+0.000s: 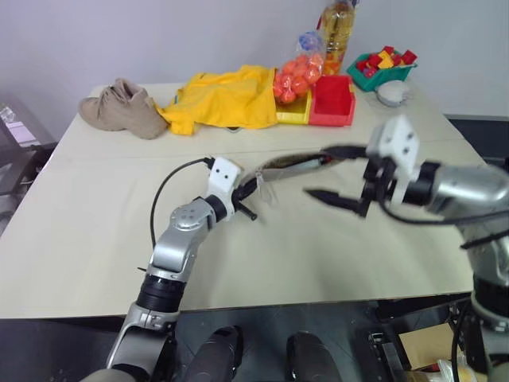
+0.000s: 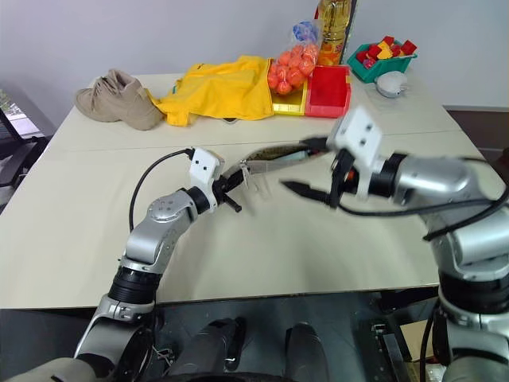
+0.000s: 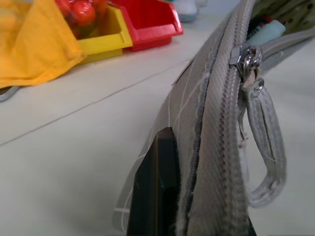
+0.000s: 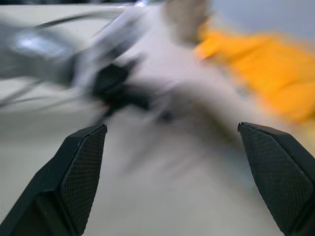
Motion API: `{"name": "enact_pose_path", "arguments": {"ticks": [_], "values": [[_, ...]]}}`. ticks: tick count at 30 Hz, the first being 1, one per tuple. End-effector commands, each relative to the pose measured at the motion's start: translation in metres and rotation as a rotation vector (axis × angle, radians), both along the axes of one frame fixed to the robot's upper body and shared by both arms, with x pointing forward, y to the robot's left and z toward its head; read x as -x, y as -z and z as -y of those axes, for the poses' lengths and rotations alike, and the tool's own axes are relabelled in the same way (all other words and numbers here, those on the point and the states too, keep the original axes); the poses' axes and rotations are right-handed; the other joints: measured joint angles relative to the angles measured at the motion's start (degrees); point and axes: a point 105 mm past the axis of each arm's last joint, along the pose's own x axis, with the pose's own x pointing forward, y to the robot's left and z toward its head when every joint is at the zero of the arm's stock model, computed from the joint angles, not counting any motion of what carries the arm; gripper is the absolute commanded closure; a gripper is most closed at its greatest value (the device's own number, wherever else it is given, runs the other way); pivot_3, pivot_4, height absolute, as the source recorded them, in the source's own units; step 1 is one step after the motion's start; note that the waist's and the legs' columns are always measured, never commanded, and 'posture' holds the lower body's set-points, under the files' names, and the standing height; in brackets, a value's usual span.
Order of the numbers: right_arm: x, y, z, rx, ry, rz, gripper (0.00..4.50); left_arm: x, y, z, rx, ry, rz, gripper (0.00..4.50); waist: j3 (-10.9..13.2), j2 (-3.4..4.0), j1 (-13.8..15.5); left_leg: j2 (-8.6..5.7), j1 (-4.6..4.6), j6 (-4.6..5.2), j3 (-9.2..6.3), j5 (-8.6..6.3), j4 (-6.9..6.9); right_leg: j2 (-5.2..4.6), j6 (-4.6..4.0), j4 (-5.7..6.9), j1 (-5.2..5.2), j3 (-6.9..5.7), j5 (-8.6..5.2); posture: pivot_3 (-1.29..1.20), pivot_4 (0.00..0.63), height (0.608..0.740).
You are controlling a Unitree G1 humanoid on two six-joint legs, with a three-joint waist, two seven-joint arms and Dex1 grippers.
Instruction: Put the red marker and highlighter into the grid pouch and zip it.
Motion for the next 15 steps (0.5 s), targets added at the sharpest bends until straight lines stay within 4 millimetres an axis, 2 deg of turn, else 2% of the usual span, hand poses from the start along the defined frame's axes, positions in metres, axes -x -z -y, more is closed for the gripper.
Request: {"name": "enact_pose_path", "arguments": {"ticks": [1,7,8,10,15], "values": [[-0.012,0.007,-0.016,-0.066,0.087,-0.008,0.07,-0.001,-0.018,0.007,0.05,0.012,0.028,4.5,0.0,0.0,-0.1,0.0,0.01,-0.01,0.02,0.0,-0.01,0.0,0.0,0.06,-0.01,0.03,0.0,0.0,0.15,0.74],[-0.046,0.026,-0.042,-0.148,0.255,-0.065,0.07,0.003,-0.019,0.018,0.057,0.033,0.025,4.5,0.0,0.01,-0.2,-0.02,0.02,-0.11,0.0,0.06,-0.02,0.01,-0.01,0.1,-0.05,0.04,0.01,0.0,0.15,0.74],[-0.049,0.028,-0.044,-0.15,0.266,-0.067,0.31,0.004,-0.019,0.018,0.057,0.034,0.025,4.5,0.0,0.01,0.0,-0.02,0.01,-0.16,0.0,0.09,-0.02,0.01,-0.01,0.1,-0.06,0.04,0.0,0.0,0.15,0.74],[-0.054,0.028,-0.045,-0.162,0.288,-0.071,0.92,0.004,-0.019,0.019,0.058,0.034,0.023,4.5,0.0,0.0,0.1,-0.03,-0.01,-0.28,0.0,0.17,-0.02,0.01,-0.01,0.08,-0.06,0.04,0.0,0.0,0.15,0.74],[-0.057,0.029,-0.046,-0.172,0.3,-0.076,3.54,0.006,-0.019,0.018,0.064,0.024,0.024,4.5,0.0,0.0,0.0,-0.04,0.0,-0.24,-0.01,0.14,-0.04,0.02,-0.01,0.08,-0.06,0.04,0.0,0.0,0.15,0.74]]}}
